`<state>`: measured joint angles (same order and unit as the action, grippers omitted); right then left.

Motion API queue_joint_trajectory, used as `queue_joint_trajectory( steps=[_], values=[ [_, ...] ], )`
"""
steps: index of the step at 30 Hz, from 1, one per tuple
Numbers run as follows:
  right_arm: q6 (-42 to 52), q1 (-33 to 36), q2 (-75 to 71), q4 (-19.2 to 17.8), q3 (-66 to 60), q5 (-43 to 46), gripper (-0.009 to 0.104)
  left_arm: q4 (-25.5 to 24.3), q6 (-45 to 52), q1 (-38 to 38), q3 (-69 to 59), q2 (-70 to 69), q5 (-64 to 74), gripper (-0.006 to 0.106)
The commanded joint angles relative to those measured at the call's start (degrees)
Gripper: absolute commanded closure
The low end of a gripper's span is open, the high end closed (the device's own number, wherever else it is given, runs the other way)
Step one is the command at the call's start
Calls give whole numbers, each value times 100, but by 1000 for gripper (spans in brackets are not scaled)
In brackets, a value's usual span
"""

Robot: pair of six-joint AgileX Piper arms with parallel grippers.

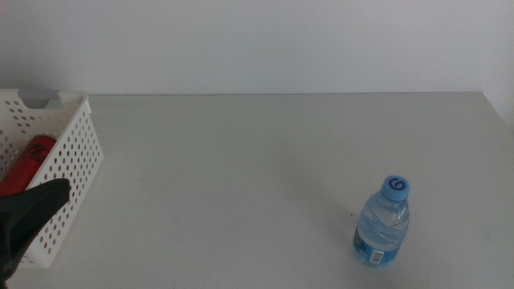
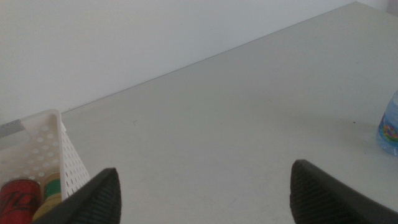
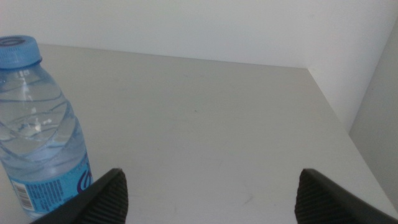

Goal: Use arms to grab the bottles and put them into the dustbin to the left of the table.

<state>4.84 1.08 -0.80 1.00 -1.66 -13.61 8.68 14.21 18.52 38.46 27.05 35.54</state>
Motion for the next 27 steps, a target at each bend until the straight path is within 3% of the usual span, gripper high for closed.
queue_joint_trajectory(
  steps=[1, 6, 10, 17, 27],
  values=[
    [-45, -32, -123, 114, 58, 548, 11, 47, -87, 39, 154, 37, -424, 8],
    [179, 10, 306, 113, 58, 1312, 11, 56, -87, 31, 154, 49, -417, 8],
    [158, 143, 1640, 119, 58, 2471, 11, 45, -87, 31, 154, 50, -417, 8],
    [-709, 867, 4277, 127, 58, 4339, 11, 45, -87, 31, 154, 50, -417, 8],
    [-872, 1668, 5670, -239, 58, 5537, 11, 45, -87, 31, 154, 50, -417, 8]
  ],
)
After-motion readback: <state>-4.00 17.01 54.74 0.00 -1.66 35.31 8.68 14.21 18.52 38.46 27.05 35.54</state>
